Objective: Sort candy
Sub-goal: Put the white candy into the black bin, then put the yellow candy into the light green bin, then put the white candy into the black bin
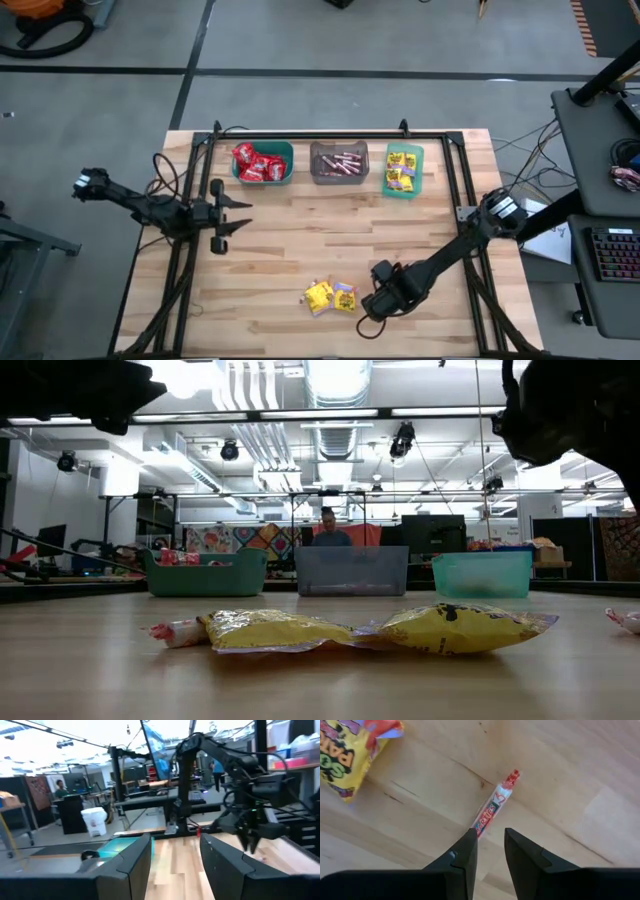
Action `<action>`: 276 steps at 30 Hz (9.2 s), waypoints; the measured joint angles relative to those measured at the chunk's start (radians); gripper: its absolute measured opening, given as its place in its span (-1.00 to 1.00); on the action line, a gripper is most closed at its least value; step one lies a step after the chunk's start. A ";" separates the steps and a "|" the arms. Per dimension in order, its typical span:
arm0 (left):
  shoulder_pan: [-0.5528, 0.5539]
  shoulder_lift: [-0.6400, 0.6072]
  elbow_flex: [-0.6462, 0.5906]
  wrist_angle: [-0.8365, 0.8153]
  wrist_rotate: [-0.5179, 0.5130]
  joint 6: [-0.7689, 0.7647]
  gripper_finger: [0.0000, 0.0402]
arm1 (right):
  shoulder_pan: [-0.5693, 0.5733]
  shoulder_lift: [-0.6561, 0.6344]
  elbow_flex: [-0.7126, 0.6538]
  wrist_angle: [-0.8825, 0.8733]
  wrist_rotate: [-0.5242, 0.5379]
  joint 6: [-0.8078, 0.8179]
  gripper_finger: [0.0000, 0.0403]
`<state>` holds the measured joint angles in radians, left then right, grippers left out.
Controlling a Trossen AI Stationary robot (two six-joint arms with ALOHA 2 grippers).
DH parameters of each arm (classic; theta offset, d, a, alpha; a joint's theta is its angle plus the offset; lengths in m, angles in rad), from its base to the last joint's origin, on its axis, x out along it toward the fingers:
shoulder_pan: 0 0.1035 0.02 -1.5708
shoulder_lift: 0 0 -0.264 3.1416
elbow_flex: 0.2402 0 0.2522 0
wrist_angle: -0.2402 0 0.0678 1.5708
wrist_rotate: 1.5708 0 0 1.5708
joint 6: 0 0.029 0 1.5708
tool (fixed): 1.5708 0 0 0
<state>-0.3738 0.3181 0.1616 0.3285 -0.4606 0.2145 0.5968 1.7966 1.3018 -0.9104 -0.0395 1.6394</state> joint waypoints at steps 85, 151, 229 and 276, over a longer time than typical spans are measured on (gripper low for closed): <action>0.142 -0.169 -0.143 -0.068 -0.082 -0.303 -0.24 | -0.918 -0.065 -0.308 1.547 0.370 -1.616 -0.96; -0.025 0.578 0.120 0.020 -0.078 -0.922 -0.24 | -0.125 -0.294 -0.296 0.605 0.217 -1.410 -0.16; -0.051 0.748 0.233 0.024 -0.058 -0.795 -0.24 | -0.489 -0.467 -0.232 -0.003 0.803 -0.951 -0.94; -0.352 1.504 0.571 0.005 -0.125 -1.013 -0.21 | -0.531 -0.630 -0.379 0.283 0.382 -0.948 -0.12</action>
<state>-0.7263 1.8226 0.7324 0.3331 -0.5855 -0.7982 0.0654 1.1667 0.9230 -0.6277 0.3423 0.6913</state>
